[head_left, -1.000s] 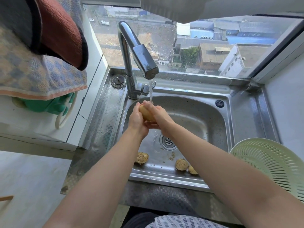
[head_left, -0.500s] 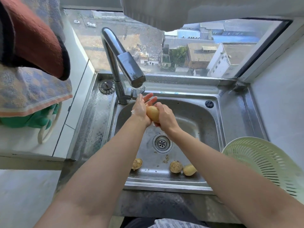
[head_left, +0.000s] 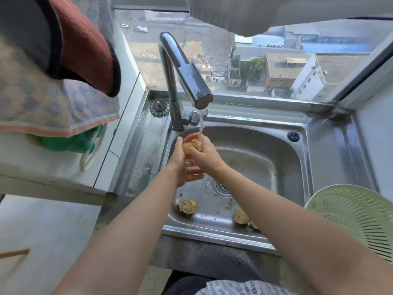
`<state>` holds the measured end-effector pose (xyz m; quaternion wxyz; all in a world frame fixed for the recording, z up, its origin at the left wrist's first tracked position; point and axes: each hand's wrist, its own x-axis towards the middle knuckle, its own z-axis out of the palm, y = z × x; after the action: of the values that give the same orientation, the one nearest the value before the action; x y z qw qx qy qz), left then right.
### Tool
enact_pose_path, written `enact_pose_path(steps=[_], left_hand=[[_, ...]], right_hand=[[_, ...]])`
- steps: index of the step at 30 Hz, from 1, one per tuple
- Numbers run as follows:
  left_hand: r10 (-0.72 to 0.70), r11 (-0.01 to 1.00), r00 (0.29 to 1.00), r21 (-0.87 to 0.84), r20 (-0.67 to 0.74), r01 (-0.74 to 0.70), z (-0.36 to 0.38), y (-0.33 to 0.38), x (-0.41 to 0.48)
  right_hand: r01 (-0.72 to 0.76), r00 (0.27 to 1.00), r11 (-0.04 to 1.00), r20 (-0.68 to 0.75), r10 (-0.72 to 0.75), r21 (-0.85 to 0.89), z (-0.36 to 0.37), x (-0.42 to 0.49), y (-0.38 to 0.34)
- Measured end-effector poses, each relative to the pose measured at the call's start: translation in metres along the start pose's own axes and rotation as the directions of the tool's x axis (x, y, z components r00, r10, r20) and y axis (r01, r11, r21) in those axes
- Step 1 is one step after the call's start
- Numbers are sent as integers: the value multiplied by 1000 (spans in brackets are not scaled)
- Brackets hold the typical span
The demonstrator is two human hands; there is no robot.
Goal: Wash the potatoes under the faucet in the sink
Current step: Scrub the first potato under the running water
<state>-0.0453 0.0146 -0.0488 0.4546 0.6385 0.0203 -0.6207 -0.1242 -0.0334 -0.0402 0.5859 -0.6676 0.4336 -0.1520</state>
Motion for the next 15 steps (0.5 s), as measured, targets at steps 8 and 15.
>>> enact_pose_path(steps=[8, 15], left_hand=[[309, 879, 945, 348, 103, -326, 30, -16, -13], [256, 961, 965, 120, -57, -248, 1, -24, -19]], right_hand=[[-271, 934, 921, -156, 322, 281, -21, 6, 19], [-130, 986, 977, -77, 144, 171, -9, 2, 14]])
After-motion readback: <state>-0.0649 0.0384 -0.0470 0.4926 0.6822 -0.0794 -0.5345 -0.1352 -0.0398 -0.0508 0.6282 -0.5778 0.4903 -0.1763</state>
